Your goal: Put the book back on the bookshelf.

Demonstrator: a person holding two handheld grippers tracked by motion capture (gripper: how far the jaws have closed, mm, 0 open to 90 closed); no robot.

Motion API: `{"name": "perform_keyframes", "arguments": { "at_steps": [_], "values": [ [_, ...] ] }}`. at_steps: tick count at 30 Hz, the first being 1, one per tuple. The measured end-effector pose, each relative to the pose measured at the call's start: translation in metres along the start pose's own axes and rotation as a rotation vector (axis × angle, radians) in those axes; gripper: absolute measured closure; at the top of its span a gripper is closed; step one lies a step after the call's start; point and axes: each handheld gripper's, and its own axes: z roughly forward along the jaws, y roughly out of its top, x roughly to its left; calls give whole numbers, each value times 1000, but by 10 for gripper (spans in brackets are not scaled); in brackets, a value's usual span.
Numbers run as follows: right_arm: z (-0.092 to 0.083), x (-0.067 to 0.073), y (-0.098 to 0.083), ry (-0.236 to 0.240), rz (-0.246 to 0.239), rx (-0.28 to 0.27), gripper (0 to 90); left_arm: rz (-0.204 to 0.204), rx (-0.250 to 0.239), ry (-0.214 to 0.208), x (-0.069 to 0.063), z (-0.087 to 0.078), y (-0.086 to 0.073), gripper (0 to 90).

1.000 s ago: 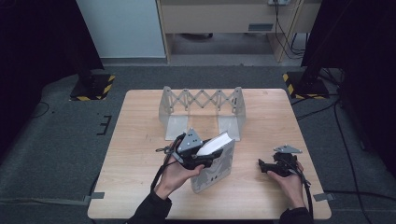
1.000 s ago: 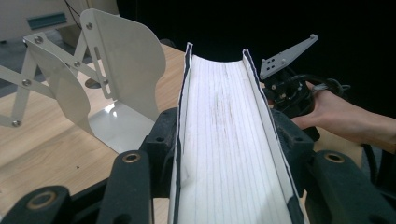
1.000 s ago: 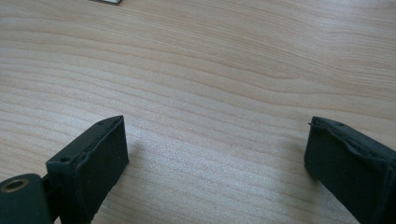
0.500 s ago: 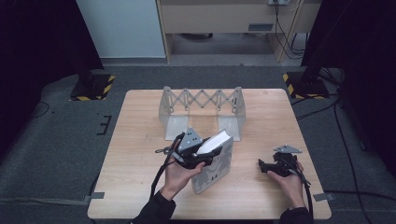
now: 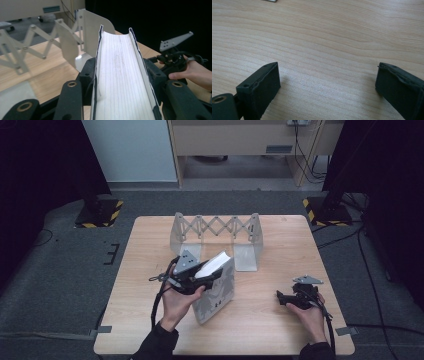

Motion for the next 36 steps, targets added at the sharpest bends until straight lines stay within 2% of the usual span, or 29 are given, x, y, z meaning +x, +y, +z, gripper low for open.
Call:
{"name": "perform_keyframes", "arguments": {
  "at_steps": [2, 3, 4, 11, 18, 22, 30, 36],
  "values": [
    [0, 0, 0, 0, 1, 0, 61, -2, -1, 30, 7, -7, 1, 520],
    [0, 0, 0, 0, 0, 0, 61, -10, 0, 64, 16, -13, 1, 521],
    [0, 0, 0, 0, 0, 0, 61, -10, 0, 64, 16, -13, 1, 521],
    [0, 0, 0, 0, 1, 0, 61, -55, -5, 180, 49, -33, 3, 521],
    [0, 0, 0, -2, 4, -1, 61, -91, -27, 276, 73, -41, 13, 521],
    [0, 0, 0, 0, 2, 0, 61, -104, -31, 316, 84, -34, 21, 521],
    [0, 0, 0, -2, 4, -1, 61, -135, -29, 352, 101, -9, 34, 521],
    [0, 0, 0, -1, 4, -1, 61, -122, -26, 389, 108, 9, 46, 521]
  ]
}}
